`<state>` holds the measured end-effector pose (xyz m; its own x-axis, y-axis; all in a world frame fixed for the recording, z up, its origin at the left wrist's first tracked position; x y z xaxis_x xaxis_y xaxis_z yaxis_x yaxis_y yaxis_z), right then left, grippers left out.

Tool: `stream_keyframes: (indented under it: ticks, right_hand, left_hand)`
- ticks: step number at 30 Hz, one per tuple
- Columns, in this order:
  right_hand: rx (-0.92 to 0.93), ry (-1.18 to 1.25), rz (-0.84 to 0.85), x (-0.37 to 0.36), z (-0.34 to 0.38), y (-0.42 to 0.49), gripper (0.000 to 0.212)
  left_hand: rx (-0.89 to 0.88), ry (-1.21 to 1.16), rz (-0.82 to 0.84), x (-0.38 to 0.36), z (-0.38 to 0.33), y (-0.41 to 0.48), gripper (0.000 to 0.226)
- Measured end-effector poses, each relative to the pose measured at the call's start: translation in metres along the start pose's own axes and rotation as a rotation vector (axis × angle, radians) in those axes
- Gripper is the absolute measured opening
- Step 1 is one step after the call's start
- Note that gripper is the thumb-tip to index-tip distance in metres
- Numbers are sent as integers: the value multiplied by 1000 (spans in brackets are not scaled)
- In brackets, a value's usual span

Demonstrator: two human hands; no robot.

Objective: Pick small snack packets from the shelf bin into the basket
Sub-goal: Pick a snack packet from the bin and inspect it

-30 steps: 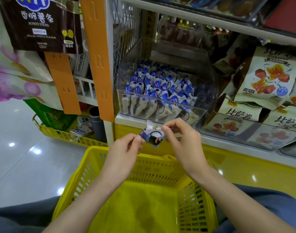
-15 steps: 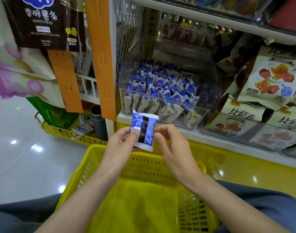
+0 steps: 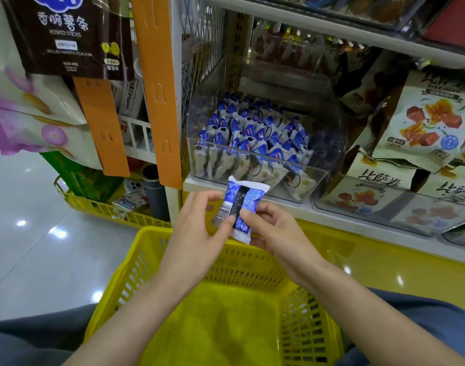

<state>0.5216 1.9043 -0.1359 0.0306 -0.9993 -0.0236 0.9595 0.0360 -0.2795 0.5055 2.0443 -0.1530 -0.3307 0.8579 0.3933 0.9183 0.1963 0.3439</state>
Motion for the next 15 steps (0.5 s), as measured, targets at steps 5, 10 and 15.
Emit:
stream_keyframes:
  ticks: [5, 10, 15]
  right_hand:
    - [1, 6, 5, 1, -3, -2, 29]
    - [70, -13, 3, 0, -2, -2, 23]
    - [164, -56, 53, -6, -8, -4, 34]
  left_hand:
    - [-89, 54, 70, -2, 4, -2, 30]
    - [-97, 11, 123, -2, 5, -1, 30]
    - [-126, 132, 110, 0, 5, -5, 34]
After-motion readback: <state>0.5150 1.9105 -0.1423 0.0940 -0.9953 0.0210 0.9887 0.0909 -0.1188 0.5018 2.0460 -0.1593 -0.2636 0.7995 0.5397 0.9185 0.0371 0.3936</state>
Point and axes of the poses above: each hand's wrist, its own y-axis towards the middle knuckle, its own x-axis out of the back of the hand, z = x × y, the point moved 1 cm from there along y, towards the middle knuckle, and after that the axes turned 7 degrees about -z, right-handed, at the moved point
